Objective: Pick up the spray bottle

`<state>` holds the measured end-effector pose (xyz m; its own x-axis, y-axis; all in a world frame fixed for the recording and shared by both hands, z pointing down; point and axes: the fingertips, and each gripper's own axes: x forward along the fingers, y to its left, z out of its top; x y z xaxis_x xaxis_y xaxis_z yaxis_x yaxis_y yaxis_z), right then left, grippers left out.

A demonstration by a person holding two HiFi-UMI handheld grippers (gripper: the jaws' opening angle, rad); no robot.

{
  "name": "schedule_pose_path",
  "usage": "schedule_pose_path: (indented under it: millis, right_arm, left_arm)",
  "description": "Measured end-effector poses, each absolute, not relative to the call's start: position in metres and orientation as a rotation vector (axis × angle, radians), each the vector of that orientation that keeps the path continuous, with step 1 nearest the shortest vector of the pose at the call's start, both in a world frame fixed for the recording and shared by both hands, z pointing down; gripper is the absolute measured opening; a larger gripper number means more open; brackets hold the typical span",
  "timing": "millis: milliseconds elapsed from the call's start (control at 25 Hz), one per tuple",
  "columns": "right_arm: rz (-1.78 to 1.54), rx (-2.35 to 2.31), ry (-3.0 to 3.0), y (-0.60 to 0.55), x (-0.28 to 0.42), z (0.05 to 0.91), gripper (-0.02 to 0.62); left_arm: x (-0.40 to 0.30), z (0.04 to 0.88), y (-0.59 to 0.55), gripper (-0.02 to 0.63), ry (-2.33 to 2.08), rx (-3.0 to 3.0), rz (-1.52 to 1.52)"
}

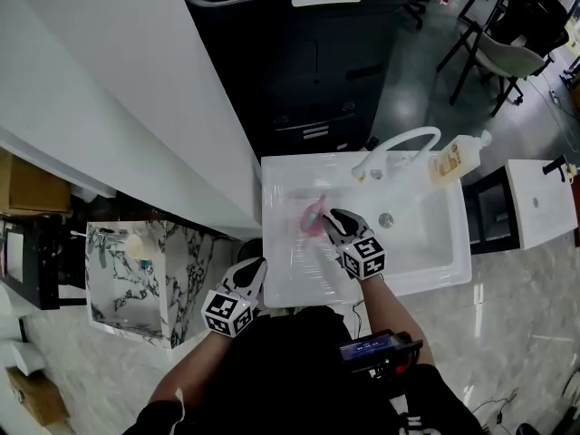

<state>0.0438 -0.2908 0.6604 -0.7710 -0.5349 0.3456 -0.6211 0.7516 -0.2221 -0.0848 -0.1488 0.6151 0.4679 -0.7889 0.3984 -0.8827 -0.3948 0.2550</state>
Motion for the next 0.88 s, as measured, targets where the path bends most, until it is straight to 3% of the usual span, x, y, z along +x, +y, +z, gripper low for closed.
schedule_pose_path:
  millis: [480,880]
  right_arm:
    - [0.466,0.836,-2.692,-0.303,0.025,0.674,0.179]
    - [0.398,0.793,-2.674,-0.309,0.012,0.683,0.187]
  left_arm:
    - [-0.093,0.614,-0.148,0.008,-1.445,2.268,0.323]
    - [-0.101,0.614,-0.145,0.008,-1.478,2.24,0.327]
